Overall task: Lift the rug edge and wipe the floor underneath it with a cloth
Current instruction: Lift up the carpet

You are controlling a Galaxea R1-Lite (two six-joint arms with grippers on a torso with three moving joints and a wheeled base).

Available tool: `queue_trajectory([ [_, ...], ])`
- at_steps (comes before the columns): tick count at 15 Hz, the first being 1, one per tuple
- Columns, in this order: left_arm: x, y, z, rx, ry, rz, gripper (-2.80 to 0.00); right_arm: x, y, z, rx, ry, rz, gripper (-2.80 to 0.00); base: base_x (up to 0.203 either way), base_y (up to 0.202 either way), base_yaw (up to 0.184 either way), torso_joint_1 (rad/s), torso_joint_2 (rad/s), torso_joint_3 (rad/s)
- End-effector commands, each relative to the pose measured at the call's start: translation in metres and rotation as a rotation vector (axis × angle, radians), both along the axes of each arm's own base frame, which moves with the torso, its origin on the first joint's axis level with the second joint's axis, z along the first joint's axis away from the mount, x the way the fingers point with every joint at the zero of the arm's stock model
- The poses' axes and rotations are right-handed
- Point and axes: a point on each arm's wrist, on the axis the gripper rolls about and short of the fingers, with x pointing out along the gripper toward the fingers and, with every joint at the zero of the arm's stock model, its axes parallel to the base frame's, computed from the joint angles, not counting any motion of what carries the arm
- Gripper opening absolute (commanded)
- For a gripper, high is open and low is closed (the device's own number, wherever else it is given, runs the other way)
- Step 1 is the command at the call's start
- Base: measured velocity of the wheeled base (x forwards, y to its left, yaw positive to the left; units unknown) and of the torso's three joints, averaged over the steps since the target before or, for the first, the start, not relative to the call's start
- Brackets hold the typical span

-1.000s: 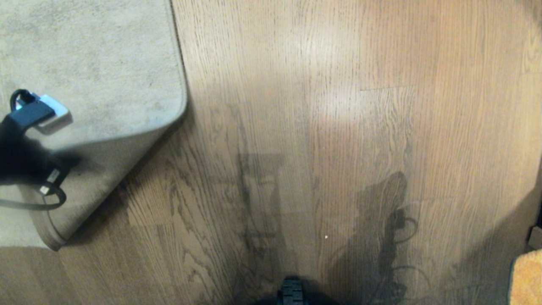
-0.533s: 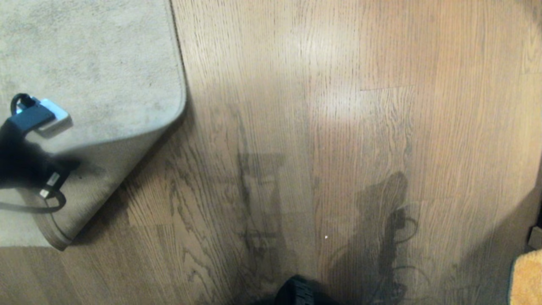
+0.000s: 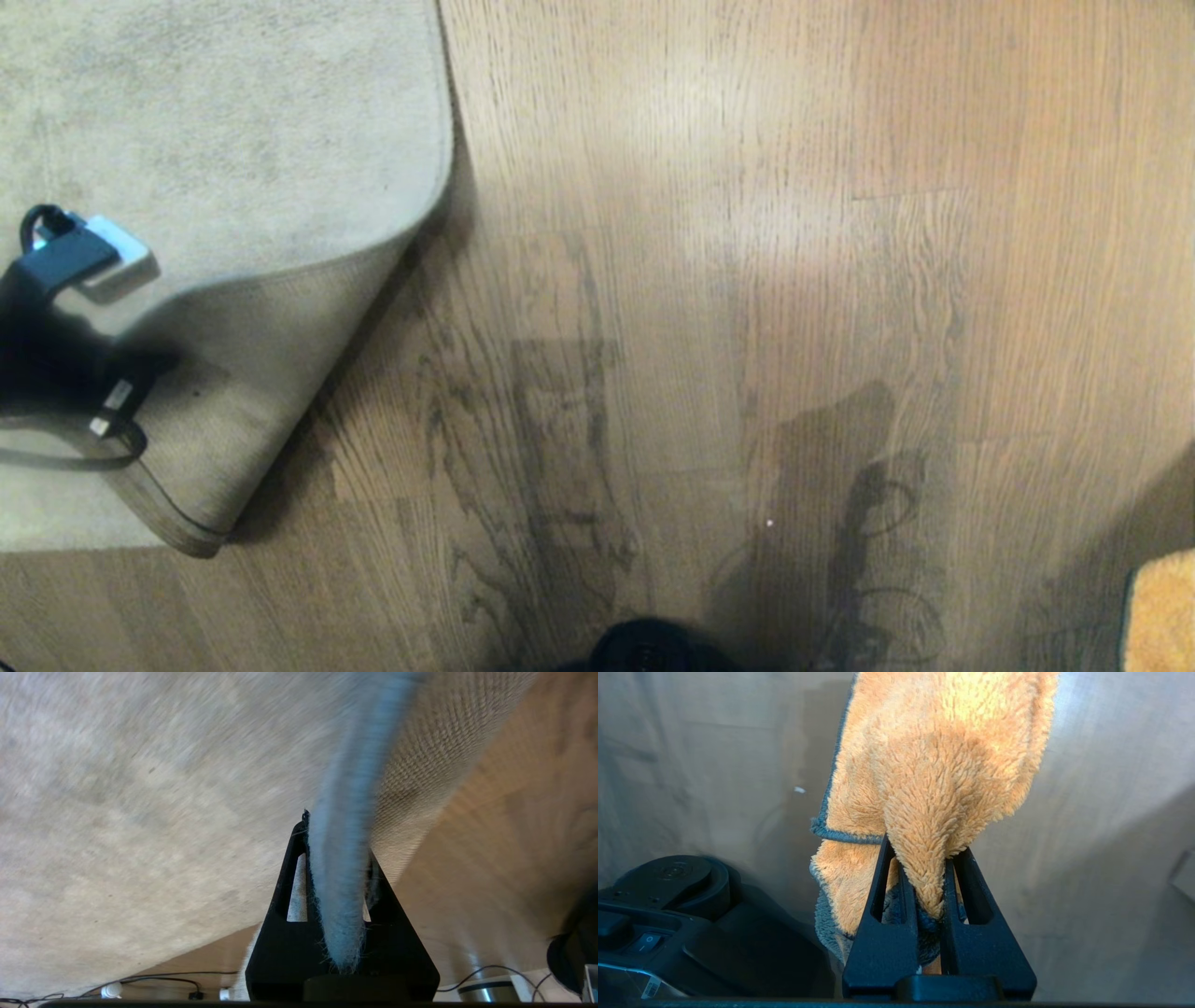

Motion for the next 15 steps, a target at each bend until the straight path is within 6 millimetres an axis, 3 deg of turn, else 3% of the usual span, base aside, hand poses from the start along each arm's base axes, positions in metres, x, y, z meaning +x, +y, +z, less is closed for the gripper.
queue_trajectory([
  [1, -0.0001, 0.0003, -0.0011, 0.003, 0.006, 0.001, -2.80, 0.0001, 0.0000, 0.0000, -0.001, 0.002, 0.001, -2.80, 0.000, 0.196, -0.001, -0.001, 0.00, 0.006],
  [15, -0.0030, -0.0006, -0.0060, 0.000, 0.022, 0.000, -2.80, 0.0001, 0.0000, 0.0000, -0.001, 0.002, 0.001, -2.80, 0.000, 0.193, -0.002, 0.002, 0.00, 0.002],
])
